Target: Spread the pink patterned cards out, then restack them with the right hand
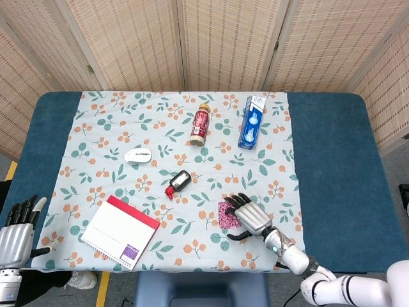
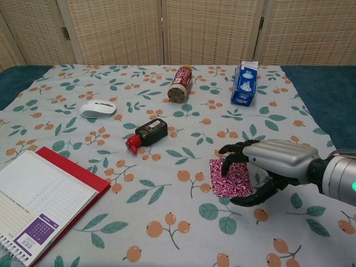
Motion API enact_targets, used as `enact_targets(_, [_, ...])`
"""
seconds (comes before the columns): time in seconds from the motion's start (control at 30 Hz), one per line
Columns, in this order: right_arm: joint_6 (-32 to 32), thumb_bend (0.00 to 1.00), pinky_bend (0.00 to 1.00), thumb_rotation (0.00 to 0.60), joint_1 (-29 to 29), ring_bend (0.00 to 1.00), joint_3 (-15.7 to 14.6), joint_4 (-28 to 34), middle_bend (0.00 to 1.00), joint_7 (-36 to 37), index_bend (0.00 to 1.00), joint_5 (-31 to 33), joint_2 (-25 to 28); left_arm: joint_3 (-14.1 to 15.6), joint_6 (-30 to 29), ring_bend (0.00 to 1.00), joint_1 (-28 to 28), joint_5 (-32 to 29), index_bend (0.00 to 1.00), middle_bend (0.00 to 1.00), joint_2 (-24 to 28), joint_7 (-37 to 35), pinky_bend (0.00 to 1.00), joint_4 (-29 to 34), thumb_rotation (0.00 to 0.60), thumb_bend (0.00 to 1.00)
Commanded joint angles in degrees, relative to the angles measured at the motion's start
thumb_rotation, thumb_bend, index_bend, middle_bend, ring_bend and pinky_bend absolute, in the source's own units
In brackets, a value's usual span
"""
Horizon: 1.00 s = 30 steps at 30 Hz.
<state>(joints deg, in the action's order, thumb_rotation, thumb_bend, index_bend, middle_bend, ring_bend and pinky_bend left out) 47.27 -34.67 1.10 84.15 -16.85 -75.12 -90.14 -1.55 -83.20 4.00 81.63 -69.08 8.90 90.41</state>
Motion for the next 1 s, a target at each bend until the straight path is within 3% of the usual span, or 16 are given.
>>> enact_targets(0.03, [0.91,0.3,0.0,0.287,0.83,0.0,-0.71,0.03,0.09,-0.21,0.29,0.43,0.89,0.02,0.01,0.05,0.05,0.14,0.09,0.0,0.0,0.1,0.0,0.14,0.6,0.09])
enact_targets(0.63, [6.62,0.3,0.0,0.284,5.48,0.0,-3.52,2.76,0.09,1.47,0.29,-0.88,7.71,0.11,-0.61,0.06,-0.31,0.53,0.09,0.0,0.22,0.53,0.0,0.95,0.6,0.09])
enact_targets(1.0, [5.54,0.3,0.0,0.287,3.75,0.0,-2.92,3.3,0.09,4.44,0.29,-4.83,5.9,0.03,-0.72,0.06,-0.38,0.49,0.09,0.0,0.33,0.82,0.0,1.25,0.6,0.09])
